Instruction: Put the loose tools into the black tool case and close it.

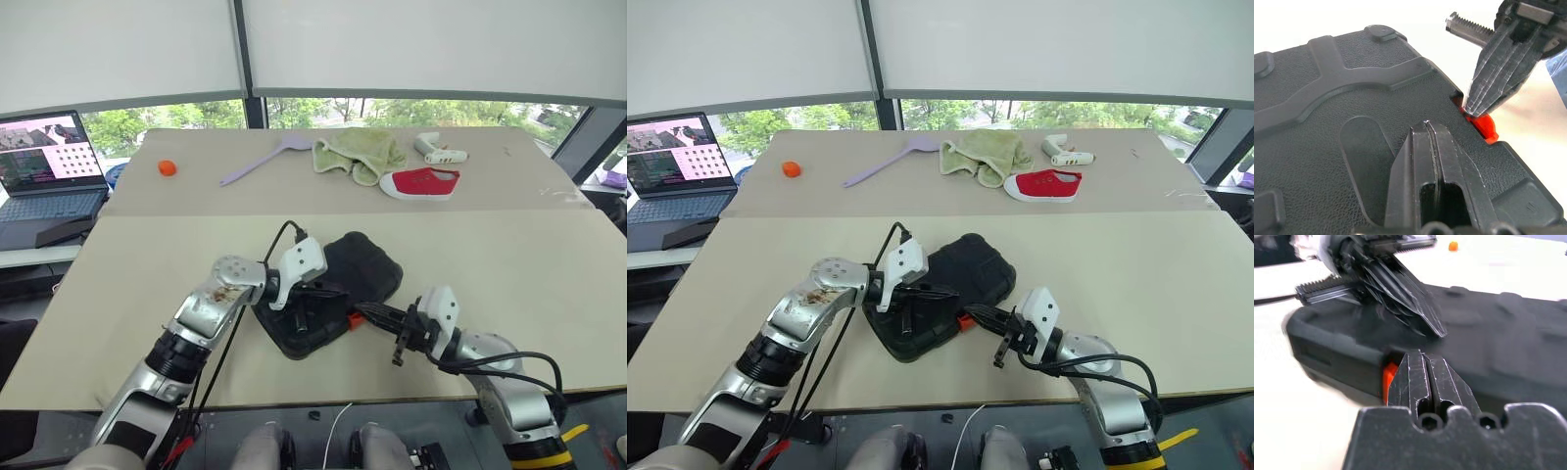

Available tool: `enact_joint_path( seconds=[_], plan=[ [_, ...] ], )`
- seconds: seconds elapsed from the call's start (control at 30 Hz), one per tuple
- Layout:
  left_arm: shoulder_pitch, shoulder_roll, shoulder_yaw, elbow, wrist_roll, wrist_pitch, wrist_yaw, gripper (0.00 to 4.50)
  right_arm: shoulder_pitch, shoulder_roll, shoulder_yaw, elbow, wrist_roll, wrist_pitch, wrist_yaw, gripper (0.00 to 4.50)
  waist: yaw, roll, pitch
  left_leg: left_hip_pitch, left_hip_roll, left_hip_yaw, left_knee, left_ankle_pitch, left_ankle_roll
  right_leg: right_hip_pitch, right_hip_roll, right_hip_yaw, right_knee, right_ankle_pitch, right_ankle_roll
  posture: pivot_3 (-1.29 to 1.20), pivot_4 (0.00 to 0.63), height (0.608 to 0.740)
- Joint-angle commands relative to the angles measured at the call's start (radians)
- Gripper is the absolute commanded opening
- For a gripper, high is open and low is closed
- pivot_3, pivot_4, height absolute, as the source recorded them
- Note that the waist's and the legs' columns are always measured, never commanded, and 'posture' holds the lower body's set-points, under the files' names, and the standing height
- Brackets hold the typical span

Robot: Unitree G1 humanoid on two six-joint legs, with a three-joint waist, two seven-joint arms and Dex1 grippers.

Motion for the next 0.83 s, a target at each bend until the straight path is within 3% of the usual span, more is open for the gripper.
enact_joint_path(
  seconds=[0.03,0.07,0.1,0.27,0.43,0.57,0.83],
  plan=[
    [0.107,0.021,0.066,0.014,-0.048,-0.023,-0.007,0.00,0.022,-0.048,-0.085,-0.061,0.070,0.030,0.015,0.57,0.000,0.001,0.001,0.000,0.000,0.000,-0.001,0.000,0.000,-0.001,0.000,0.001,0.000,0.002,-0.003,0.00,0.150,0.740],
    [0.130,0.034,0.109,-0.021,-0.080,-0.054,-0.026,0.52,0.037,-0.074,-0.108,-0.078,0.087,0.035,0.028,0.73,0.001,0.002,0.001,-0.001,0.000,0.000,-0.002,0.001,-0.001,-0.001,0.000,0.001,-0.001,0.002,-0.004,0.00,0.150,0.740],
    [0.151,0.046,0.144,-0.048,-0.106,-0.082,-0.044,0.65,0.047,-0.094,-0.128,-0.083,0.089,0.022,0.038,1.08,0.001,0.003,0.002,-0.001,0.000,0.000,-0.004,0.001,-0.001,-0.001,0.000,0.002,-0.002,0.002,-0.005,0.00,0.150,0.740],
    [0.269,0.131,0.317,-0.157,-0.212,-0.146,-0.080,2.68,0.100,-0.185,-0.244,-0.076,0.120,-0.012,0.093,2.93,0.003,0.002,0.007,-0.008,0.000,0.000,-0.005,0.002,-0.002,-0.004,0.000,0.004,-0.003,0.002,-0.006,0.00,0.150,0.740],
    [0.513,0.271,0.564,-0.167,-0.192,-0.247,-0.053,4.48,0.119,-0.285,-0.378,0.110,0.074,-0.188,0.202,4.50,0.004,0.003,0.017,-0.012,0.000,0.000,-0.005,0.006,0.005,-0.006,0.001,-0.002,-0.008,0.002,-0.005,0.00,0.150,0.740],
    [0.675,0.308,0.670,-0.145,-0.146,-0.345,-0.025,4.48,0.065,-0.326,-0.389,0.311,0.059,-0.392,0.342,4.50,0.006,0.002,0.026,-0.014,-0.002,0.000,-0.005,0.004,0.007,-0.006,0.000,-0.004,-0.011,0.003,-0.003,0.00,0.150,0.740],
    [0.771,0.253,0.736,-0.105,-0.086,-0.510,0.085,4.48,-0.071,-0.328,-0.362,0.550,0.020,-0.476,0.351,4.50,0.014,0.002,0.030,-0.016,-0.005,0.000,-0.005,0.000,-0.001,-0.012,-0.007,-0.005,-0.011,0.003,-0.001,0.00,0.150,0.740]
  ],
)
